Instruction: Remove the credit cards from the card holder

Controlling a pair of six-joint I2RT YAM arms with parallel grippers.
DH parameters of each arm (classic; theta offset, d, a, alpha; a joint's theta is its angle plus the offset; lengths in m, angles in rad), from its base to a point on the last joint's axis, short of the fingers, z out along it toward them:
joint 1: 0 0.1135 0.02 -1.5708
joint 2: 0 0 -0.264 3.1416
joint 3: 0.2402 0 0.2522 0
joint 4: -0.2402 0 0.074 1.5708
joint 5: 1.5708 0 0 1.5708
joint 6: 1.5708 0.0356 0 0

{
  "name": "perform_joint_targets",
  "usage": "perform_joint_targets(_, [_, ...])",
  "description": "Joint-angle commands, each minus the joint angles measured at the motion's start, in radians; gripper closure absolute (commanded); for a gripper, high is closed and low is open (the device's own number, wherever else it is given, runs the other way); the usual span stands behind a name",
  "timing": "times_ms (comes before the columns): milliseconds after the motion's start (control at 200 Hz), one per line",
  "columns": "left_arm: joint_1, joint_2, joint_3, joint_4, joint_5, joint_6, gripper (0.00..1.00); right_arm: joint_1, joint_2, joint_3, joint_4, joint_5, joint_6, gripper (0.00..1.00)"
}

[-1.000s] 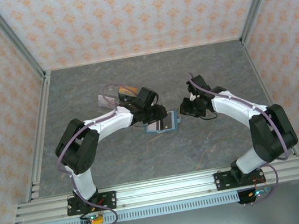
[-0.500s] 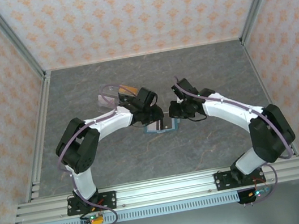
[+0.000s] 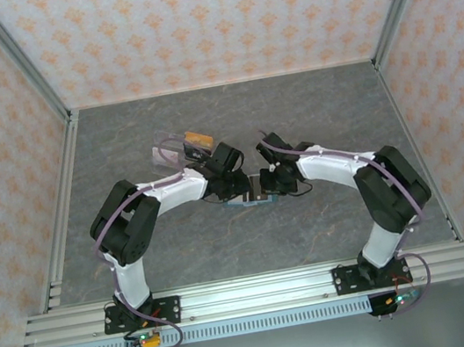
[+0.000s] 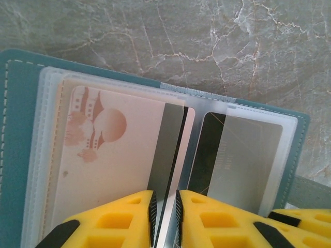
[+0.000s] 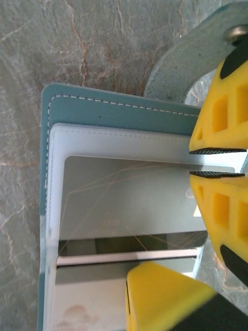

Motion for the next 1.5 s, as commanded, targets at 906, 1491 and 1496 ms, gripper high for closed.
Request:
perform_joint_targets(906, [0.029, -0.028, -0.113, 0.211, 0.118, -0.027, 0.63, -0.041, 0.080, -0.019, 0.060, -0.041, -0.032, 0.82])
perform_joint_targets(1491, [0.044, 0.009, -0.064, 0.178, 0.171, 0.014, 0.70, -0.081, 0.091, 0.001, 0.044, -0.134, -0.070, 0.85])
perform_joint_targets(1496, [0.044, 0.009, -0.064, 0.178, 0.172, 0.014, 0.70, -0.081, 0.092, 0.002, 0.044, -0.134, -0.070, 0.85])
